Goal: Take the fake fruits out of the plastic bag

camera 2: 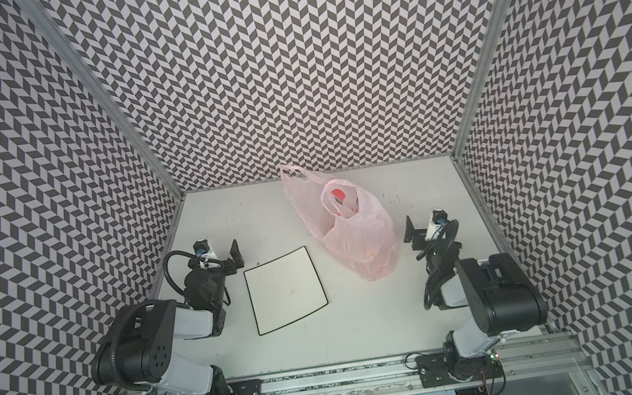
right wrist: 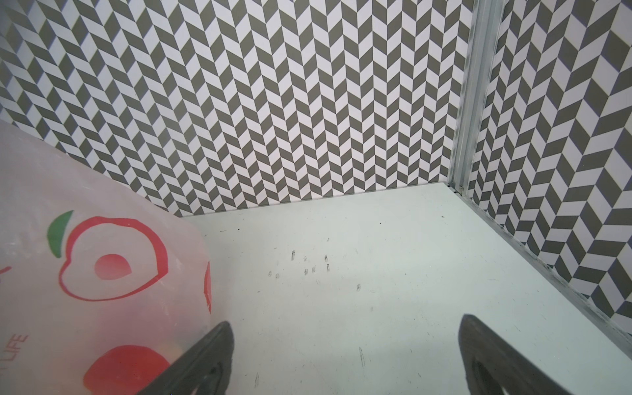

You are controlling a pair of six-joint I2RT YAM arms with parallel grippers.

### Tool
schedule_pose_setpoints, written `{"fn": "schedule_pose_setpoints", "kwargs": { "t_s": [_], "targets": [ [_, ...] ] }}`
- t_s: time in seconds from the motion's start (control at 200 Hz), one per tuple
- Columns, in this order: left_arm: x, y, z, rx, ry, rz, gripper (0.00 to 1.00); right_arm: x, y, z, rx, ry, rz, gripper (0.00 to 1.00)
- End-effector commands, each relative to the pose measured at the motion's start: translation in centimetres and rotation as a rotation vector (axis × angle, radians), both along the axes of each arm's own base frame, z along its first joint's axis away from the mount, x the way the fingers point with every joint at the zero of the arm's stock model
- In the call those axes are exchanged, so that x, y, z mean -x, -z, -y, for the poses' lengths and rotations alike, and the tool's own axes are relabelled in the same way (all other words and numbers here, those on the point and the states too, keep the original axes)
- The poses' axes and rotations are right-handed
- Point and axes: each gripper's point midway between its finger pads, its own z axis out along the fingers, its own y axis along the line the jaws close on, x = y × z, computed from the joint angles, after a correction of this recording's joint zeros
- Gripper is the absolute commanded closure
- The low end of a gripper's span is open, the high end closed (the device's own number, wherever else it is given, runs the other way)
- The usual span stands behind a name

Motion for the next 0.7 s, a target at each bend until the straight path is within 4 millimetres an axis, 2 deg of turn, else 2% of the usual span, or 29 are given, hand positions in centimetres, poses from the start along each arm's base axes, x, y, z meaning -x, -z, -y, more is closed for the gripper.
{"fn": "schedule_pose_setpoints", "kwargs": {
  "t_s": [0.0,0.05,0.125,0.265,0.406,0.416,0.436,0.501,0.591,0.696],
  "targets": [
    [0.2,-0.6,-0.1,-0.008,0.004,0.026,0.00,0.1,-1.1,-0.1,0.006,0.004,0.053,0.01],
    [0.3,-0.7,0.1,-0.009,0.014,0.030,0.01,0.2,-1.2,-0.1,0.006,0.005,0.057,0.01],
    [0.7,-1.7,0.3,-0.013,0.031,0.061,0.06,1.0,-1.6,0.0,0.004,0.007,0.082,0.00],
    [1.4,-3.8,0.1,-0.009,0.020,0.074,0.07,2.7,-3.8,1.0,-0.006,0.068,0.123,0.01],
    [1.9,-6.6,0.7,-0.051,0.055,0.101,0.06,2.7,-5.8,1.4,-0.044,0.092,0.060,0.01],
    [1.9,-6.9,0.8,-0.055,0.059,0.104,0.06,2.4,-6.8,1.5,-0.053,0.093,0.070,0.00],
    [1.9,-7.2,0.9,-0.063,0.067,0.104,0.06,2.3,-7.3,1.5,-0.071,0.093,0.062,0.01],
    [1.9,-8.6,1.6,-0.084,0.111,0.111,0.05,2.3,-8.7,1.1,-0.127,0.074,0.050,0.00],
    [1.8,-10.6,3.4,-0.104,0.211,0.124,0.05,2.2,-9.4,0.7,-0.181,0.057,-0.021,0.00],
    [1.7,-13.1,5.9,-0.110,0.362,0.134,0.05,2.4,-11.2,-0.9,-0.228,-0.029,-0.077,0.00]
  ]
}}
